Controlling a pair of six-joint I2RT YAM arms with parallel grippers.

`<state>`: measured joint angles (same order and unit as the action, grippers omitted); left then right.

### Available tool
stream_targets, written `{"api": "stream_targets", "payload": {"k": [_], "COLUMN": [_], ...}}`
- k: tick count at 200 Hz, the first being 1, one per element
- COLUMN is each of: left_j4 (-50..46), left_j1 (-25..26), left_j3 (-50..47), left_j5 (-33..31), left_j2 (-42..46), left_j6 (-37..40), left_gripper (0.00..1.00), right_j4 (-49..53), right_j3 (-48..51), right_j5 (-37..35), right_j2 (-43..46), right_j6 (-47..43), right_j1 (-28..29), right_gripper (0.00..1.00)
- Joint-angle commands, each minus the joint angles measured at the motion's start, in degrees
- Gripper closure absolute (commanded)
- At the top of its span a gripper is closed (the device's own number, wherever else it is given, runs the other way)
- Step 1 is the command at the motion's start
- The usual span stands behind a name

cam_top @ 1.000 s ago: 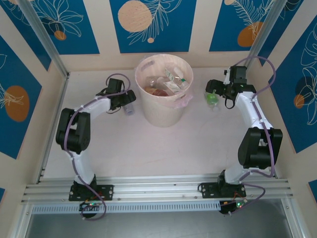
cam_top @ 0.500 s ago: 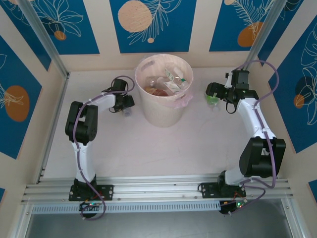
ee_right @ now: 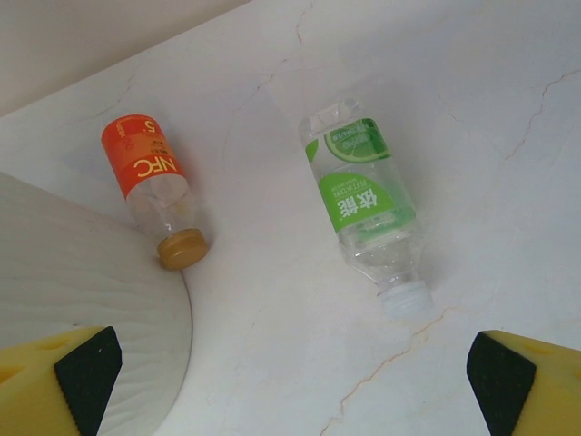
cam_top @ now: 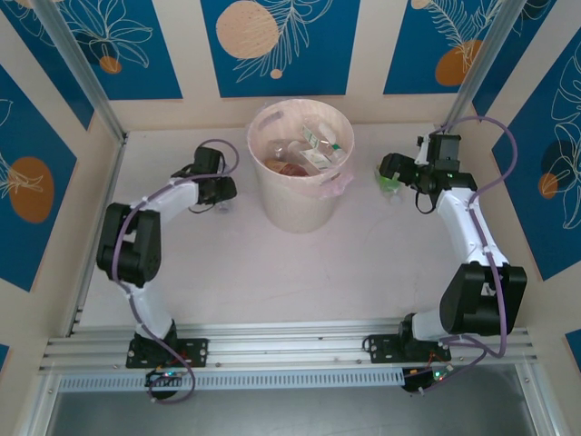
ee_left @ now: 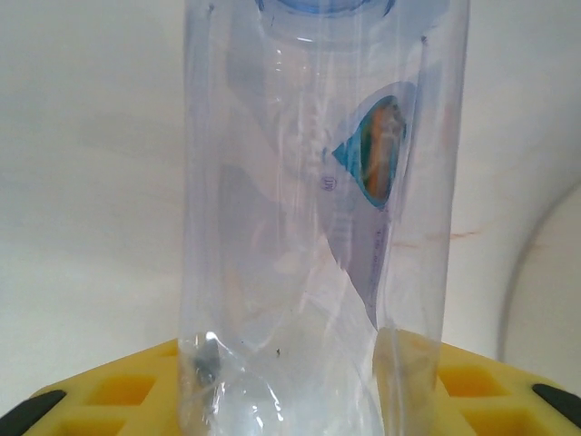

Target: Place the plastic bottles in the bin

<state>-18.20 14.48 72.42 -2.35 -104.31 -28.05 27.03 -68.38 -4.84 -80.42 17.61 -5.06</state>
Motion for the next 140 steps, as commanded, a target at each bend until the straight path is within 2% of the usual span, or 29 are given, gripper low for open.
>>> {"api": "stream_targets", "payload": {"k": [1, 53, 78, 102, 140], "left_j4": [2.1, 4.8, 7.1, 5.4, 1.5], "left_j1": [-0.7, -0.4, 0.7, 4.0, 11.7], "left_j3": [-1.1, 0.5, 3.6, 9.9, 22.8], "left_j5": [1.3, 3.8, 4.5, 9.0, 15.1], "left_j2": [7.1, 22.0, 27.1, 27.3, 20.4], "left_j6": [0.8, -0.7, 1.2, 6.8, 23.2], "left_gripper": [0.54, 0.54, 0.54, 0.54, 0.53], "right_j4": [-1.3, -2.2, -2.5, -2.5, -2.5], "right_j3": [1.0, 1.1, 1.2, 1.4, 1.5], "right_j5": [1.5, 3.0, 3.6, 3.4, 3.9], "right_j2": [2.3, 2.6, 2.6, 2.8, 2.8], "right_j6": [1.3, 3.4, 3.9, 4.1, 4.6], "right_j1": [-0.5, -0.9, -1.0, -1.0, -1.1], "right_gripper": [0.00, 0.00, 0.00, 0.00, 0.00]}}
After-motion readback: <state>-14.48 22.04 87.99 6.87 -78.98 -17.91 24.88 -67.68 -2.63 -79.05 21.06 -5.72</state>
